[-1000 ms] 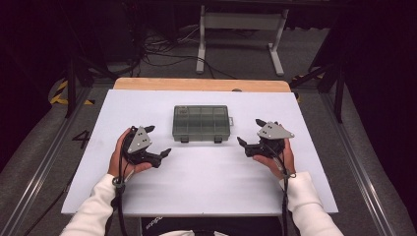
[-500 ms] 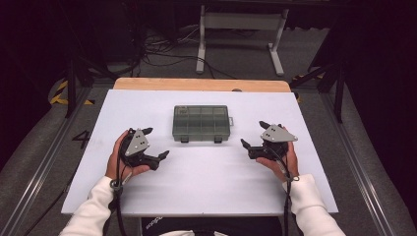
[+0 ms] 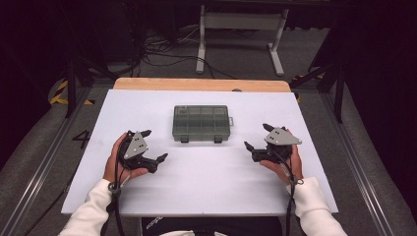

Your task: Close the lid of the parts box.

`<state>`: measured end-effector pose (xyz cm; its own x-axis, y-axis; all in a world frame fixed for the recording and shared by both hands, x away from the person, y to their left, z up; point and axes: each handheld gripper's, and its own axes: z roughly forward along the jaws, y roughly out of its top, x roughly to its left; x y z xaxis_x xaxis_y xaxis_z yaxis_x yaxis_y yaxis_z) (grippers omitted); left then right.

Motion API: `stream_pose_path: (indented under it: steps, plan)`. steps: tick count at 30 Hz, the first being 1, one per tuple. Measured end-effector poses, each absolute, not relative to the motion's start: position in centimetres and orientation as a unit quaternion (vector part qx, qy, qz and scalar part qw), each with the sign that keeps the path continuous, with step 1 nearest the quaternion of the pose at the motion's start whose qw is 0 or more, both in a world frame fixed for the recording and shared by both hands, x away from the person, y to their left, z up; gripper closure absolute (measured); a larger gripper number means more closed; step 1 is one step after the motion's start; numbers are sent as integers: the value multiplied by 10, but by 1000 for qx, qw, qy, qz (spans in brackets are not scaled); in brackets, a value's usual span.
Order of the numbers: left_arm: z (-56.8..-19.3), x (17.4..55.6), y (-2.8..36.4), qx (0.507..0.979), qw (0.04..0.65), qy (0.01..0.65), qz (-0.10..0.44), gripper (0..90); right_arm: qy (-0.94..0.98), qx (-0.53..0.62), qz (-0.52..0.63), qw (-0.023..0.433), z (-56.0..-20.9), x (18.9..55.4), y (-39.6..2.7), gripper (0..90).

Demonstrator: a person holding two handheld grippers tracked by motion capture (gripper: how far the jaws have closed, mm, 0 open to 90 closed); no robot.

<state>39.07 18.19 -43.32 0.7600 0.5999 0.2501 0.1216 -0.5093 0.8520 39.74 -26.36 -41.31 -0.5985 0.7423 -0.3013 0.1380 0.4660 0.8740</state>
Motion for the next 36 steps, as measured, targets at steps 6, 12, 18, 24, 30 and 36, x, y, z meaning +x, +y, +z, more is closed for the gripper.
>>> stream_pose_path:
  steps: [6,12,18,24,30,36]
  plan:
    - [-434,387,186,826,443,221,270,59,782,283,430,351,-414,393,-268,112]
    - [-435,383,191,827,440,223,271,59,781,282,431,352,-414,389,-271,111]
    - [-437,380,196,826,438,227,272,58,783,281,428,353,-414,385,-274,110]
    - [-439,377,200,828,433,229,274,58,783,281,426,356,-414,381,-277,107]
    - [-441,373,204,829,428,234,273,58,785,279,422,357,-415,377,-279,103]
    - [-445,368,212,831,421,241,274,57,784,283,422,356,-416,371,-285,100]
